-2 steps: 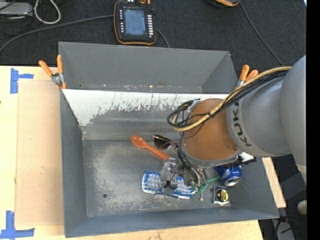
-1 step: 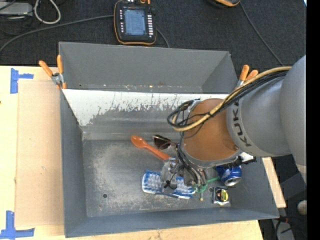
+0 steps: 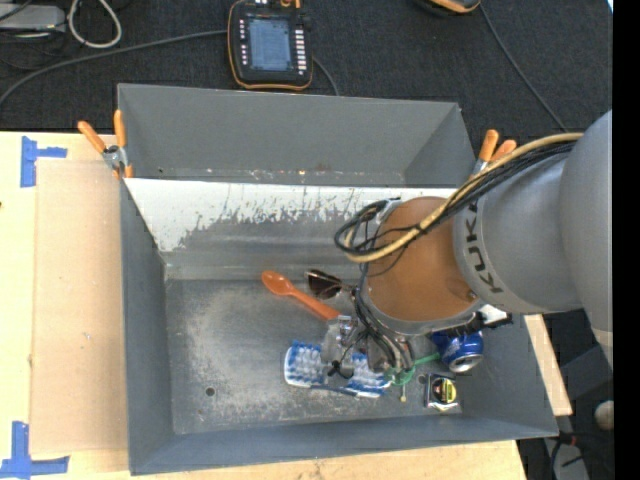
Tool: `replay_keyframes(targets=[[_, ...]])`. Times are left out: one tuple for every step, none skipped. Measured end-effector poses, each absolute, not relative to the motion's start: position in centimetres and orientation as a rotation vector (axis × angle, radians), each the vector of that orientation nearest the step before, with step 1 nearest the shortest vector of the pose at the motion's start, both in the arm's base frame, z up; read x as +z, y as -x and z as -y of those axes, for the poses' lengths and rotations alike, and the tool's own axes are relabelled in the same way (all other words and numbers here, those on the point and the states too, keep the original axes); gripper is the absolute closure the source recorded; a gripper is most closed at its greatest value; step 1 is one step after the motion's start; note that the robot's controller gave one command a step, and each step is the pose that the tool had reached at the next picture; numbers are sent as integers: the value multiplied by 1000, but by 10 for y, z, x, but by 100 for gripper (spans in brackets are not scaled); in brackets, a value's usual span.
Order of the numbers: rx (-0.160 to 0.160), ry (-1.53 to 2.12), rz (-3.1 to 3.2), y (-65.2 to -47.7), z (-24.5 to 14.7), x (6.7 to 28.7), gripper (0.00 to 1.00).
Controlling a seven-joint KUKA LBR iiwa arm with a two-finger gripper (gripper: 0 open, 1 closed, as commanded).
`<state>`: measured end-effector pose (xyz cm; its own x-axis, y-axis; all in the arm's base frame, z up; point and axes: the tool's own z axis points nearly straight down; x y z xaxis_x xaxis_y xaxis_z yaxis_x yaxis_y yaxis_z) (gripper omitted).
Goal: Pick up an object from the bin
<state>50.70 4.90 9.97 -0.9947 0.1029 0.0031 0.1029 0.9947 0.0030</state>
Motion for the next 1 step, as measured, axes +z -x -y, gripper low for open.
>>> replay_keyframes(targets=[[-4, 162, 3134, -507, -49, 99, 0]])
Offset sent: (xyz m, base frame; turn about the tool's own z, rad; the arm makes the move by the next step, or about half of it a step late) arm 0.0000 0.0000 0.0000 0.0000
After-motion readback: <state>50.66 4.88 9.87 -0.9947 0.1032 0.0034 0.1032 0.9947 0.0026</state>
